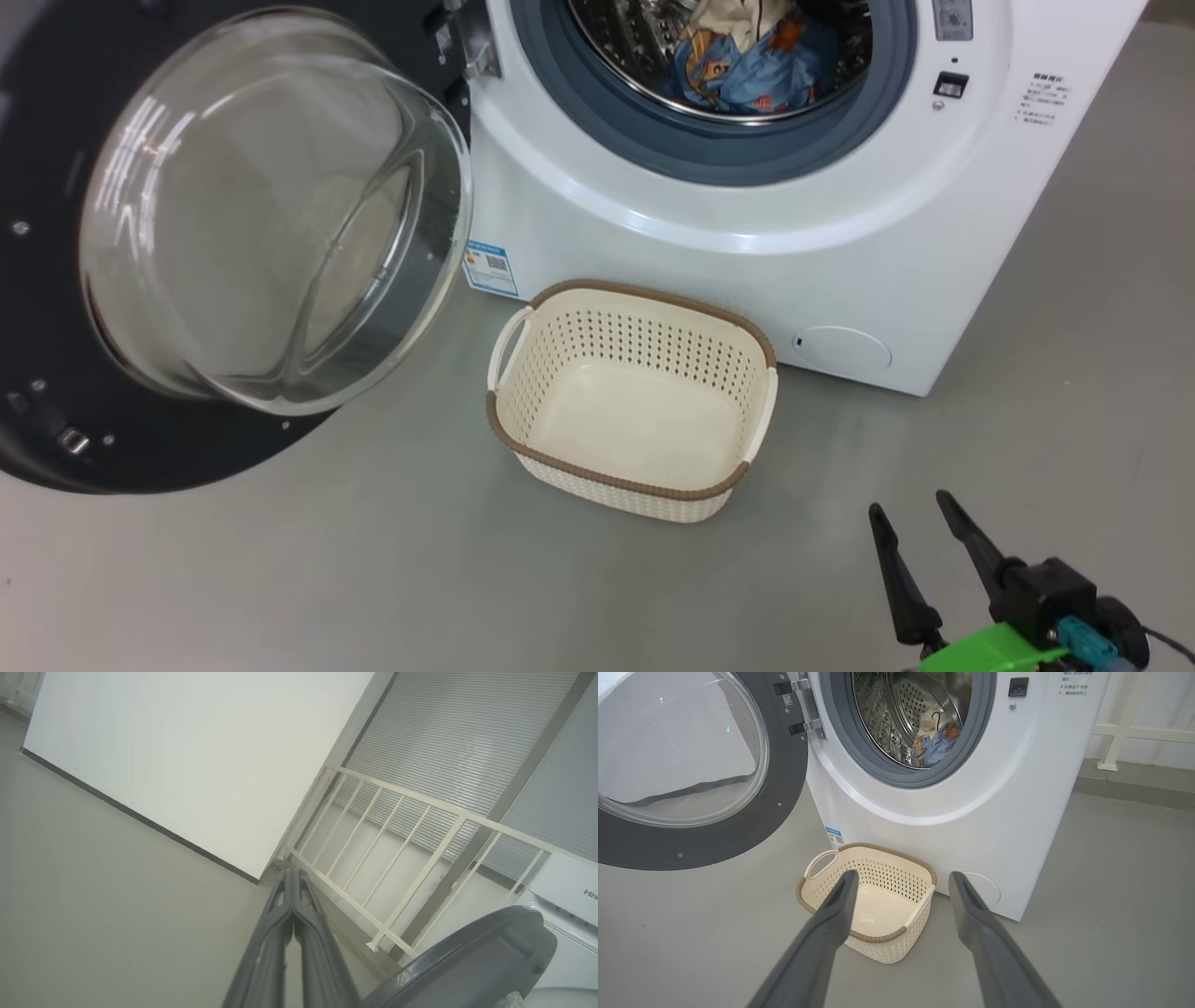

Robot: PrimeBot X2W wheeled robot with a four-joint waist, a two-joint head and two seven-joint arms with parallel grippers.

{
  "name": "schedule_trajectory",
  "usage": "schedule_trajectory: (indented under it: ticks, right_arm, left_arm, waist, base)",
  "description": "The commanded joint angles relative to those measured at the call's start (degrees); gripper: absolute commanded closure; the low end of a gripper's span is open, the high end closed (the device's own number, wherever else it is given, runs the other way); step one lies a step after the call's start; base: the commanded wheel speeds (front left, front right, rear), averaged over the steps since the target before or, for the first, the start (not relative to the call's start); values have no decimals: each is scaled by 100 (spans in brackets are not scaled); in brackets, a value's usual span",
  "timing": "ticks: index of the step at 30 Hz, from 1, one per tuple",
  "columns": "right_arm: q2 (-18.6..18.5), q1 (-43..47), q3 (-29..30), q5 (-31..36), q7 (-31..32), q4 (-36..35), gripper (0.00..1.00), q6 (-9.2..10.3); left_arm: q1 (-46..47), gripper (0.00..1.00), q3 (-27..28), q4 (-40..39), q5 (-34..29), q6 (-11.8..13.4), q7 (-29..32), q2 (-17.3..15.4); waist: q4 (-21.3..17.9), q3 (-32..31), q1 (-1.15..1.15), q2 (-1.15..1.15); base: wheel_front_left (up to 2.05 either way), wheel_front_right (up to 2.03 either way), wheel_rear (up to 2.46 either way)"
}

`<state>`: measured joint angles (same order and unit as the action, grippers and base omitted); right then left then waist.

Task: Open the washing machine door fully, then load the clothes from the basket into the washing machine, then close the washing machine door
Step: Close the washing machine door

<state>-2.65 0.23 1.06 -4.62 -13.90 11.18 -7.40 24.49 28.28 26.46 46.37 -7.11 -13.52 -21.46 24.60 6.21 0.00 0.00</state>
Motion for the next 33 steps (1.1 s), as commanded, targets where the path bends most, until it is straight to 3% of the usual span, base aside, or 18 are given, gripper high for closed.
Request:
schedule_trajectory:
  ticks: [1,9,19,33]
  right_arm:
    - [-22,-235,-122,69,6,-177,0,-9]
    - [-22,-306,-80,162,136,-330,0,-9]
    - [-79,-441,-77,212,303,-558,0,-9]
    - [-138,-503,-72,247,418,-736,0,-9]
  left_arm:
    - [250,100,137,14,171,-35,45,-426]
    - [722,100,206,798,1821,-36,639,-887]
    - [900,100,376,1274,3627,-37,2239,-1190]
    - [955,100,343,1544,4172,-37,3169,-1360]
  waist:
    - [-50,68,0,0]
    - [-190,273,0,0]
    - [-379,613,0,0]
    - [-574,861,0,0]
  base:
    - [0,0,0]
    - [0,0,0]
    - [0,0,0]
    - [0,0,0]
